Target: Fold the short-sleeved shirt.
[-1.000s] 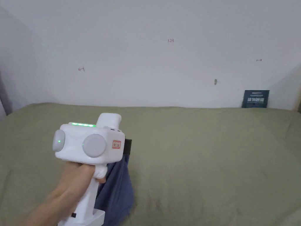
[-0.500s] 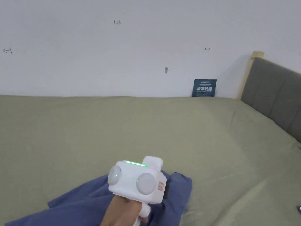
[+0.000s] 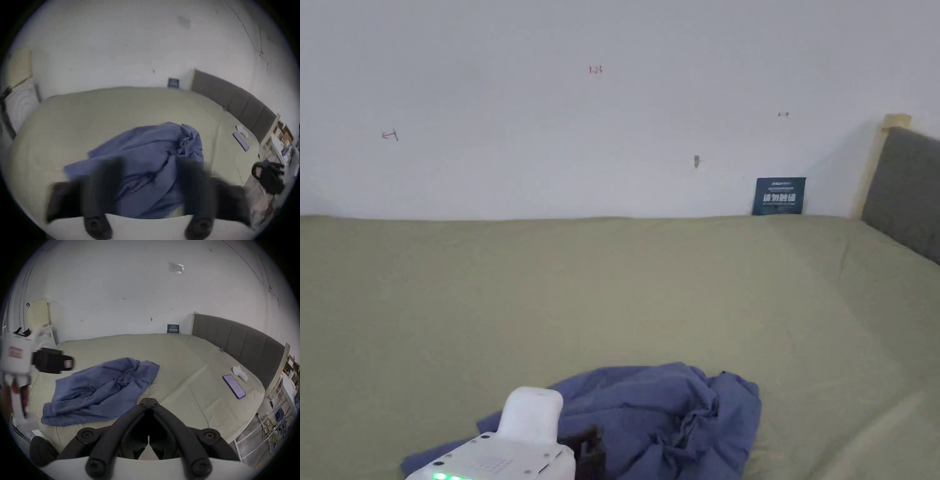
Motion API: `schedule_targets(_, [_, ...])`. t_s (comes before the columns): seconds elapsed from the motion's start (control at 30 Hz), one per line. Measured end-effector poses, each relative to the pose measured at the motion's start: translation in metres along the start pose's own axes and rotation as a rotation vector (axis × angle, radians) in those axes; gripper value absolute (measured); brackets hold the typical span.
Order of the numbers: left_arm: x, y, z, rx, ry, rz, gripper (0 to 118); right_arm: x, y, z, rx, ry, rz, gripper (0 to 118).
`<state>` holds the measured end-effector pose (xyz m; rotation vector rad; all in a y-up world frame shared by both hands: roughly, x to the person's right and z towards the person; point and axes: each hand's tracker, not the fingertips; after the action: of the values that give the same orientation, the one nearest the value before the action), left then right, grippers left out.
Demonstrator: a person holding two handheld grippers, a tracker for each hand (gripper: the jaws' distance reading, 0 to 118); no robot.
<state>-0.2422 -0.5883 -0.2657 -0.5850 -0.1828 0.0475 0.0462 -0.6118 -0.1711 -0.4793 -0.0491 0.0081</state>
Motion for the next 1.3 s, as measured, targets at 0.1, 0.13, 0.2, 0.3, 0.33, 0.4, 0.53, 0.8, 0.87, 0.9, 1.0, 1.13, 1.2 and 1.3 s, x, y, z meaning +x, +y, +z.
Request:
schedule_targets(0.1, [-0.028,-0.026,0.062,0.029,0.097,0.039,0,-0.007,0.001,0.013,0.028,0.024,0.017,0])
schedule_targets(0.13, [-0.038,-0.033,0.078,0.002,0.106,0.052,0,-0.009,0.000,0.019,0.042,0.028,0.023,0])
schedule_targets(0.2, [-0.051,-0.051,0.114,0.057,0.195,0.097,0,-0.013,-0.001,0.029,0.062,0.035,0.051,0])
schedule_targets(0.3, [-0.064,-0.062,0.148,0.152,0.293,0.133,0,-0.018,0.000,0.038,0.096,0.041,0.072,0])
schedule_targets(0.33, [-0.071,-0.064,0.155,0.158,0.292,0.167,0,-0.020,0.002,0.039,0.098,0.042,0.070,0])
schedule_targets(0.4, [-0.079,-0.063,0.158,0.159,0.288,0.201,0,-0.024,0.005,0.039,0.103,0.049,0.060,0])
schedule_targets(0.53, [-0.094,-0.059,0.150,0.132,0.301,0.204,0,-0.032,0.010,0.037,0.109,0.064,0.065,0])
schedule_targets(0.8, [-0.147,-0.037,0.031,-0.140,0.224,0.231,0,-0.042,0.010,0.007,0.059,0.086,0.051,0])
schedule_targets(0.87, [-0.164,-0.032,-0.016,-0.222,0.211,0.220,0,-0.043,0.007,-0.006,0.026,0.081,0.066,0])
schedule_targets(0.9, [-0.169,-0.031,-0.034,-0.256,0.211,0.210,0,-0.044,0.006,-0.012,0.012,0.076,0.075,0])
schedule_targets(1.0, [-0.182,-0.027,-0.085,-0.308,0.202,0.179,1,-0.041,0.002,-0.028,-0.018,0.061,0.083,0])
schedule_targets(1.13, [-0.187,-0.027,-0.131,-0.395,0.184,0.122,111,-0.037,-0.006,-0.048,-0.066,0.036,0.093,0])
schedule_targets(1.2, [-0.183,-0.028,-0.142,-0.398,0.246,0.042,117,-0.035,-0.011,-0.056,-0.092,0.028,0.101,0])
schedule_targets(1.3, [-0.183,-0.034,-0.160,-0.428,0.242,0.000,117,-0.030,-0.017,-0.062,-0.117,0.024,0.103,0])
